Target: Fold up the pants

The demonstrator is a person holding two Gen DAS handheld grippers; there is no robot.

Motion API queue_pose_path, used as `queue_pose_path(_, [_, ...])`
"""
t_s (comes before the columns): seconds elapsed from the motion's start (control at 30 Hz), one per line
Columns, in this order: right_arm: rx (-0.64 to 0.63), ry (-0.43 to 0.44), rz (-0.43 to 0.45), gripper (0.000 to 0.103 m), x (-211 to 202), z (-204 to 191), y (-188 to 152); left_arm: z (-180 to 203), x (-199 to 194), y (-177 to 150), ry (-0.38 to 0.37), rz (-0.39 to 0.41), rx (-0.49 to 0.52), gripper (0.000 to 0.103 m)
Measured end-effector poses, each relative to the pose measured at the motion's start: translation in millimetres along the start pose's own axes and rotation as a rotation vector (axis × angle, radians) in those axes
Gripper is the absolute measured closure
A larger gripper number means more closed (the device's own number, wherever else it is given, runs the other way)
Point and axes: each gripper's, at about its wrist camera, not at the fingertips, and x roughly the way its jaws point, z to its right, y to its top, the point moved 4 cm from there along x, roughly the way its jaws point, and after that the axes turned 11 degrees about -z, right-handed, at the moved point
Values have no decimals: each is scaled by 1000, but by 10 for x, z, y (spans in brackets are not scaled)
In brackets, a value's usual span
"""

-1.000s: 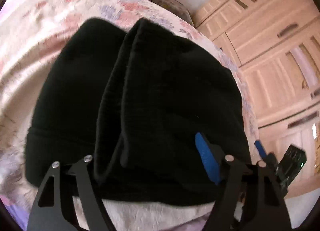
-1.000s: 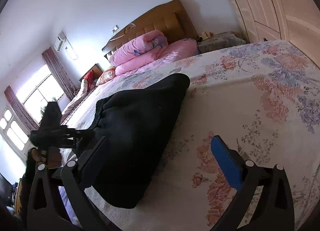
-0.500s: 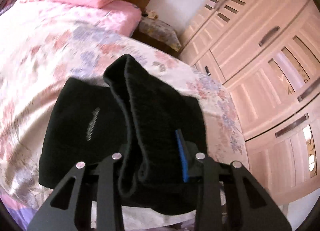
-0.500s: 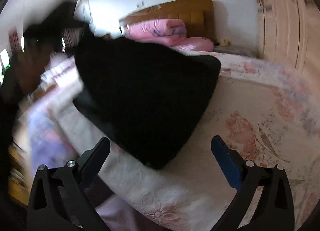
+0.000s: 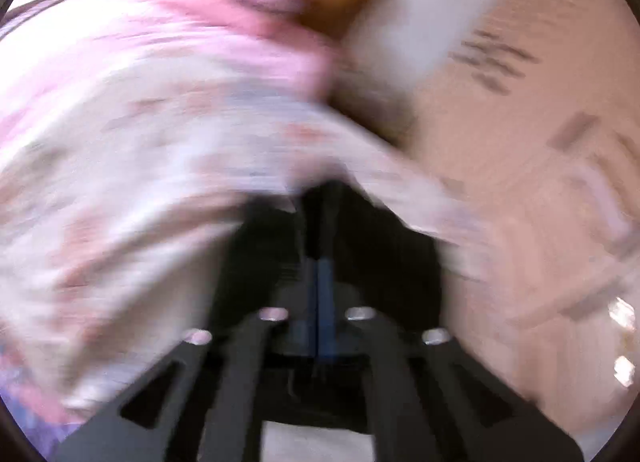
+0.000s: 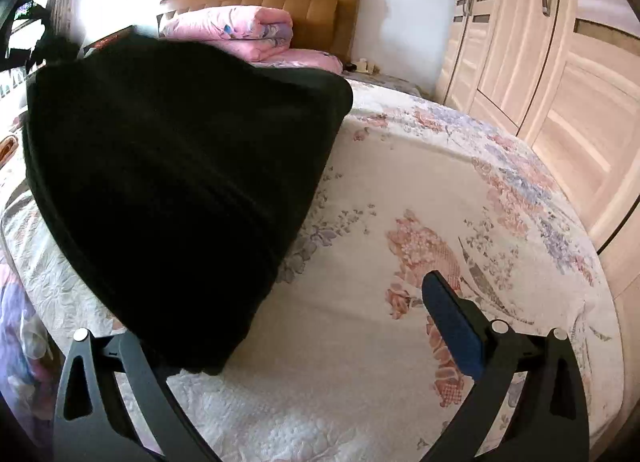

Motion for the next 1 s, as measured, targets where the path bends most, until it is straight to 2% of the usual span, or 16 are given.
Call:
queue_pose_path(0.03, [-1, 7, 2, 5, 15, -1, -11, -223, 90, -13, -23, -20, -49, 103])
queue_pose_path(0.1, [1, 7, 4, 5, 10, -18, 3, -570, 270, -121, -134, -70, -132, 103])
queue_pose_path(0.17, [-4, 16, 4, 5, 10, -21, 3, -674, 319, -215, -128, -75, -146, 103])
queue_pose_path(0.23, [-2, 18, 4, 5, 1, -17, -4, -617, 255, -306, -244, -62, -149, 103])
queue_pose_path(0.3, [4, 23, 0, 4, 7, -3, 6, -493, 126, -332, -299, -27, -130, 75])
queue_pose_path(0.33, [8, 24, -2, 4, 22, 17, 18, -413, 76, -333, -337, -19, -119, 32])
queue_pose_path(0.37, [9, 26, -3, 4, 21, 13, 16, -356, 53, -335, -354, -13, -115, 12])
queue_pose_path(0.43, [13, 31, -4, 4, 18, 10, 9, -261, 69, -334, -331, -32, -100, 13])
queue_pose_path(0.6, [12, 33, 0, 4, 21, 10, 10, -147, 322, -449, -348, -127, -96, 15])
queue_pose_path(0.67, [12, 35, 2, 4, 26, 13, 8, -113, 392, -521, -351, -148, -75, 22])
queue_pose_path(0.8, [15, 40, 3, 4, 26, 10, 5, -94, 562, -492, -298, -187, -66, 22])
queue_pose_path(0.83, [14, 40, 4, 4, 25, 10, 6, -94, 592, -462, -310, -193, -71, 22])
queue_pose_path(0.9, [15, 41, 4, 4, 28, 14, 6, -55, 641, -420, -362, -220, -76, 37])
queue_pose_path(0.97, [19, 46, 3, 4, 25, 3, 5, 40, 653, -416, -328, -219, -45, 63])
queue_pose_path(1.0, [20, 47, 2, 4, 25, 2, 5, 116, 643, -422, -282, -208, -8, 64])
